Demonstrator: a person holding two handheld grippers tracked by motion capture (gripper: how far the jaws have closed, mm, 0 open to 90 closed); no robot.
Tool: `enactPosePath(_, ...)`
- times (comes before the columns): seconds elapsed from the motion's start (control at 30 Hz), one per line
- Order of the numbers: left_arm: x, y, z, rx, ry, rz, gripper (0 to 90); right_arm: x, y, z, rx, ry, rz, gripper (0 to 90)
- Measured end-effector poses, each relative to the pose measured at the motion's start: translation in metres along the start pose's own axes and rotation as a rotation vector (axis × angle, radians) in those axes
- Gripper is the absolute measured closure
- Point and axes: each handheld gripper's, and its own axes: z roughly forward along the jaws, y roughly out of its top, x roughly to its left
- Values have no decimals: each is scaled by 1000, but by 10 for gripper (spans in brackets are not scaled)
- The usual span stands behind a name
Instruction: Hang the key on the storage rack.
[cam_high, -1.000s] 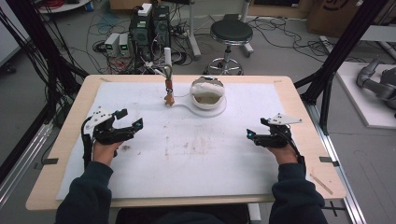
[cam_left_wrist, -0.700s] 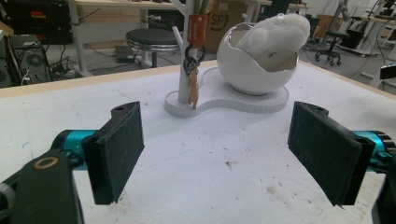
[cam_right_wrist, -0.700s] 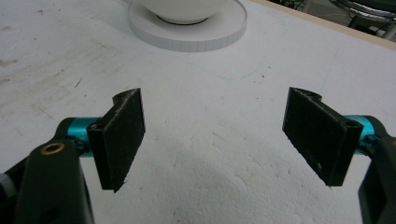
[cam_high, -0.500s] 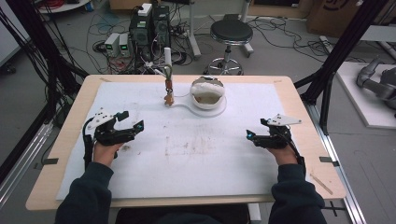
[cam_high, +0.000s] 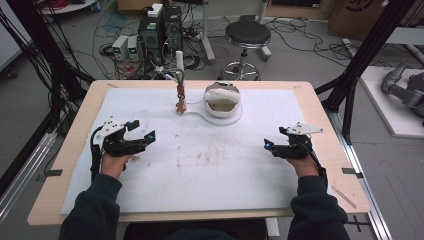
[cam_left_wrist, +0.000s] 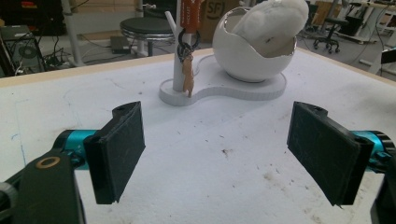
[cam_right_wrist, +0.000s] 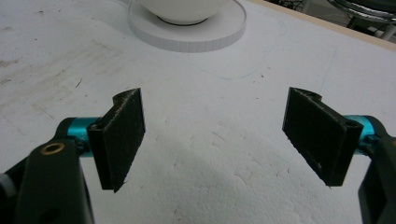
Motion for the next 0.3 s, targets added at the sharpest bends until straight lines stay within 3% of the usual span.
enactPosePath(0.3, 1, -1, 2, 2, -1, -8, 189, -2, -1, 0, 2, -1, 6, 213)
